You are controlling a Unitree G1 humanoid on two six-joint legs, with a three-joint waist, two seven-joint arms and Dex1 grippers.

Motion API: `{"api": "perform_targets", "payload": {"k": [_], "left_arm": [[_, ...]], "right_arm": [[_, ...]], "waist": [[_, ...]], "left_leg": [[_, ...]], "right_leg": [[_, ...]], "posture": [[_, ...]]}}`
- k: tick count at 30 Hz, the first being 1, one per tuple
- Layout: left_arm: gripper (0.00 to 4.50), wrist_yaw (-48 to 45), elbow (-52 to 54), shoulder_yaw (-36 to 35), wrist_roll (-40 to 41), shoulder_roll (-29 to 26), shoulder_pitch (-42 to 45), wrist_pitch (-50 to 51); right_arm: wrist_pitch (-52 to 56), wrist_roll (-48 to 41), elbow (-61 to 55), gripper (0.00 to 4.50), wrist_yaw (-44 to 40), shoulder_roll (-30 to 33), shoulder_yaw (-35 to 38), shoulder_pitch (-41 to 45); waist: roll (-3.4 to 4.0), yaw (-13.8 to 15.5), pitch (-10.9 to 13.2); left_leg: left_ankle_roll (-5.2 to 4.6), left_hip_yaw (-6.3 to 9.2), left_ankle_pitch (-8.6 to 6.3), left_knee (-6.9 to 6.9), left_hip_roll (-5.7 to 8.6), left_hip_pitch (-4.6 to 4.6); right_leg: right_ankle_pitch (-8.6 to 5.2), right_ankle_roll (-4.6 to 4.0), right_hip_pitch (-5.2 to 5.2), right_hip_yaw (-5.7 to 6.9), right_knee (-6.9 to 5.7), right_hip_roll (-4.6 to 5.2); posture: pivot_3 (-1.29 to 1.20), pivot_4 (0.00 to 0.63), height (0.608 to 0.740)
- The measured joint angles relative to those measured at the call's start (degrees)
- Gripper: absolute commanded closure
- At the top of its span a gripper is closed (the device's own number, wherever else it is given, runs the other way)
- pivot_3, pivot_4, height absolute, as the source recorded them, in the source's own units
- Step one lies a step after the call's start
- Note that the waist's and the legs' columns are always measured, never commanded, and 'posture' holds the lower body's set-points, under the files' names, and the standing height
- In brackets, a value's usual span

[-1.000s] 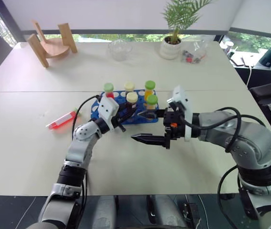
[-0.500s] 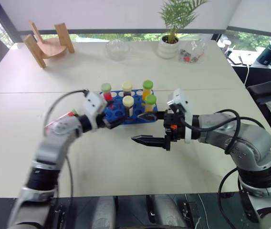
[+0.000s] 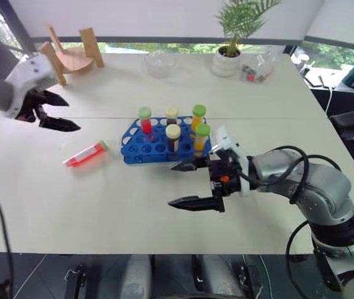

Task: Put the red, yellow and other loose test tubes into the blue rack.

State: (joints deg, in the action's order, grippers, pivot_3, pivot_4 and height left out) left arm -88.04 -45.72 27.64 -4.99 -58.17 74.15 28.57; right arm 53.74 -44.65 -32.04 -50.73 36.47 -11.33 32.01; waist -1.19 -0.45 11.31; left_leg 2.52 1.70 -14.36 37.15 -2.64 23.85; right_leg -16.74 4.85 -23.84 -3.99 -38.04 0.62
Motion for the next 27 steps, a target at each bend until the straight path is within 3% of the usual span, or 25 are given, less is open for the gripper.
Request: {"api": "perform_targets", "payload": {"k": [3, 9, 26, 27], "left_arm": [[0.19, -3.43, -12.68, 3.33, -4.41, 6.46, 5.45, -4.52], [0.19, -4.21, -24.51, 7.99, -12.14, 12.36, 6.9, -14.44], [0.19, 1.81, -30.16, 6.89, -20.83, 16.43, 1.85, -21.22], [0.43, 2.32, -30.15, 6.88, -20.97, 16.43, 1.83, -21.45]], "right_arm": [[-0.78, 1.21, -0.05, 0.0, 1.45, -1.18, -0.54, -0.18], [-0.85, 1.62, -0.36, 0.0, 5.93, -3.63, -0.6, -3.17], [-0.38, 0.55, -2.65, 0.0, 12.34, -4.1, 1.4, -5.99], [-0.39, 0.53, -2.65, 0.0, 12.4, -4.12, 1.4, -5.97]], "waist": [[-0.03, -0.65, -0.02], [-0.03, -2.06, 0.0], [-0.04, -2.03, -0.01], [-0.05, -2.0, -0.02]], "left_leg": [[0.01, 0.02, 0.02, 0.06, -0.03, 0.67], [-0.07, 0.14, -0.02, -0.16, -0.08, 0.77], [-0.09, 0.18, -0.04, 0.09, -0.05, 0.6], [-0.09, 0.17, -0.04, 0.11, -0.05, 0.57]], "right_leg": [[0.17, 0.27, -0.76, 0.0, -0.18, 0.0], [0.07, 0.07, -0.99, 0.08, -0.35, -0.06], [0.08, 0.11, -0.84, 0.08, -0.74, -0.04], [0.08, 0.11, -0.84, 0.08, -0.77, -0.03]], "posture": [[0.0, 0.15, 0.74], [0.0, 0.15, 0.74], [0.0, 0.15, 0.74], [0.0, 0.15, 0.74]]}}
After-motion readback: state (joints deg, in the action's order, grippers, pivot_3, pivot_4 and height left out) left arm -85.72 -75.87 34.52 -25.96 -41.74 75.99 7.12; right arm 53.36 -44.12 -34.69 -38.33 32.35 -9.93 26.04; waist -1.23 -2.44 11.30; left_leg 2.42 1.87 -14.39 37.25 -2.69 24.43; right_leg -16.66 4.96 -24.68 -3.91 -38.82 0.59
